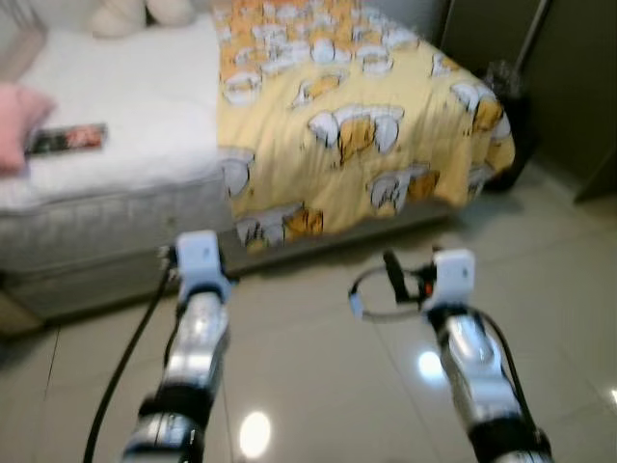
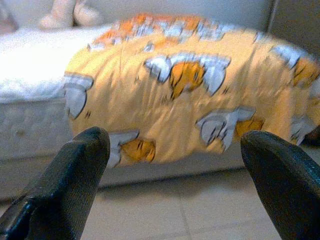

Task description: Clean up the room

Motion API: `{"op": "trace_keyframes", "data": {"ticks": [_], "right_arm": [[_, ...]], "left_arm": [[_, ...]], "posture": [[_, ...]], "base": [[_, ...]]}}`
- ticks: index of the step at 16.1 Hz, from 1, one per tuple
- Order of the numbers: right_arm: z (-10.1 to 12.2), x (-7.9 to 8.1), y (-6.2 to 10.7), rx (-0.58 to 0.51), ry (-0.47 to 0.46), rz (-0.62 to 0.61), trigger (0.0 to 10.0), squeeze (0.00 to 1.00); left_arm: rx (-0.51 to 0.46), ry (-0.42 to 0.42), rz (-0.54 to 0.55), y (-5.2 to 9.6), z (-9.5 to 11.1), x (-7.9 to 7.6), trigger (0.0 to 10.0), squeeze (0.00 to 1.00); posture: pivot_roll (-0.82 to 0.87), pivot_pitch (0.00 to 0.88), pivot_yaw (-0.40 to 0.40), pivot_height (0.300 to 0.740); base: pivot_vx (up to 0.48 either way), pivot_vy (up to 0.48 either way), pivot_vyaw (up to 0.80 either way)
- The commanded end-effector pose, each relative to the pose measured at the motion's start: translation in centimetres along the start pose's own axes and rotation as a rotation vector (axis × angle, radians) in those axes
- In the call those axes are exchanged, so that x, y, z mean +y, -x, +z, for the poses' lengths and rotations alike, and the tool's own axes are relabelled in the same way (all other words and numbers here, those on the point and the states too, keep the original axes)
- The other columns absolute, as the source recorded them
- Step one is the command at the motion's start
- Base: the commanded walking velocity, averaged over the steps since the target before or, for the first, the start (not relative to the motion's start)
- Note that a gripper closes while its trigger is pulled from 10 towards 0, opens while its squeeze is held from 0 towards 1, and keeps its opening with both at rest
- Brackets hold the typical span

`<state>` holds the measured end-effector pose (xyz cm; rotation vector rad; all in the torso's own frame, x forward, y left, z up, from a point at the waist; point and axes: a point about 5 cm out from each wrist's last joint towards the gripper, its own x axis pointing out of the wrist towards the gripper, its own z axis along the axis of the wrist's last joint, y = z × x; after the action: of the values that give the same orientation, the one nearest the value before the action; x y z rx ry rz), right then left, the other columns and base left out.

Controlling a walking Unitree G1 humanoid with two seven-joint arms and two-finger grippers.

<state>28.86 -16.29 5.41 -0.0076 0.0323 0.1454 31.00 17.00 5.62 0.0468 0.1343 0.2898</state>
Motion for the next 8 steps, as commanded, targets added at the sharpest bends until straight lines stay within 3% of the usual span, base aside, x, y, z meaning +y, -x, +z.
{"op": "trace_keyframes", "data": {"ticks": [1,2,4,6,8], "right_arm": [[1.3,-0.7,-0.2,-0.065,0.024,-0.024,10.0,0.0],[2.3,-0.9,-0.5,-0.11,0.053,-0.027,10.0,0.0],[3.9,-1.2,-1.1,-0.17,0.057,-0.034,10.0,0.0],[3.1,-1.5,-1.1,-0.129,0.049,-0.039,10.0,0.0],[2.6,-1.6,-1.1,-0.097,0.02,-0.052,10.0,0.0]], "left_arm": [[-0.1,0.05,0.016,-0.3,2.2,-0.2,10.0,0.0],[-0.164,0.077,0.028,-0.3,3.6,-0.2,10.0,0.0],[-0.245,0.055,-0.03,0.0,5.3,-1.5,10.0,0.0],[-0.211,-0.007,-0.126,0.1,4.7,-3.1,10.0,0.0],[-0.185,-0.041,-0.124,0.3,4.2,-3.2,10.0,0.0]], "posture": [[-0.14,0.0,0.059,0.74],[-0.13,0.0,0.054,0.74],[-0.13,0.0,0.047,0.74],[-0.13,0.0,0.045,0.74],[-0.14,0.0,0.047,0.74]], "base": [[0.472,0.0,0.0],[0.465,0.0,0.0],[0.458,0.0,0.0],[0.476,0.0,0.0],[0.48,0.0,0.0]]}}
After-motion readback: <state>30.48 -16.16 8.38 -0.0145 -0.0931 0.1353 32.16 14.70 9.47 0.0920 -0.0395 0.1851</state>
